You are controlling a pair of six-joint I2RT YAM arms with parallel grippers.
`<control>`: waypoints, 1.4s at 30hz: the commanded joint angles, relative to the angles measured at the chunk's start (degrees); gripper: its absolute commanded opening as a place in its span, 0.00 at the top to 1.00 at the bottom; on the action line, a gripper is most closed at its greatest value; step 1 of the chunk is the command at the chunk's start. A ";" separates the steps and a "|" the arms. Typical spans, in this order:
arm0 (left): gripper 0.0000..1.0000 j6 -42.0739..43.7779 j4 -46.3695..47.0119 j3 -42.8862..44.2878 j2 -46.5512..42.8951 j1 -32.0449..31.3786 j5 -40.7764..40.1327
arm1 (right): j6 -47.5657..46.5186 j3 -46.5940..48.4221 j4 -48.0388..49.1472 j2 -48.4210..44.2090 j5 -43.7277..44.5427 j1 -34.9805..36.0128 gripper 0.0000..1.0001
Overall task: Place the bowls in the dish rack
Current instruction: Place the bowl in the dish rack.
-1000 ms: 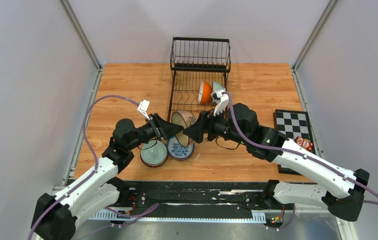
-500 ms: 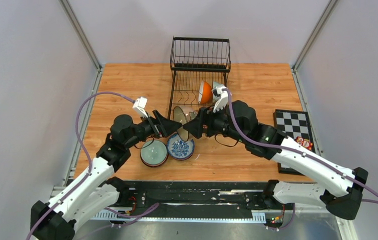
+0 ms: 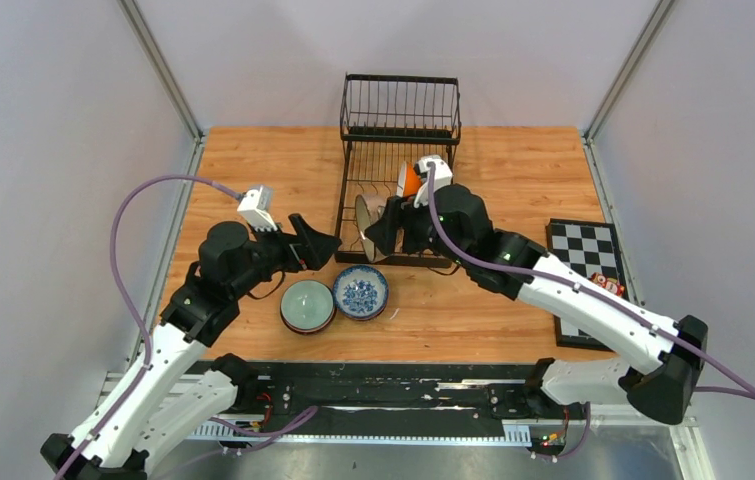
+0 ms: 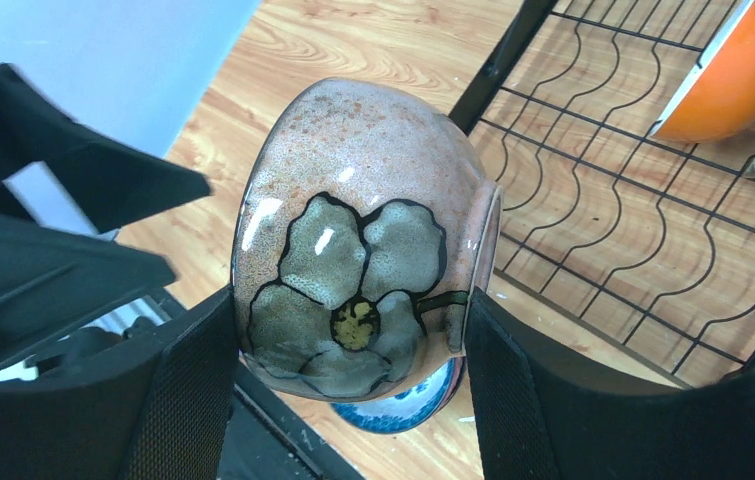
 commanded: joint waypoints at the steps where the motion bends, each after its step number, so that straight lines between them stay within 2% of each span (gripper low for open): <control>1: 0.01 6.92 -9.04 5.13 -1.59 0.28 -4.52 | -2.44 4.52 8.68 1.99 3.34 -1.38 0.98; 9: 0.00 13.28 -15.75 10.60 -3.08 0.28 -5.55 | -3.24 4.27 15.80 8.51 5.30 -4.31 0.98; 18: 0.00 18.62 -18.26 11.95 -4.93 0.28 -5.57 | -3.16 4.99 23.33 16.34 5.56 -7.75 0.98; 34: 0.01 22.57 -14.77 6.52 -5.68 -0.03 -8.96 | -3.51 9.17 29.99 29.13 7.63 -11.00 0.98; 42: 0.01 23.65 -15.91 5.85 -5.88 -0.14 -11.18 | -3.84 11.15 32.03 34.16 9.10 -12.45 0.98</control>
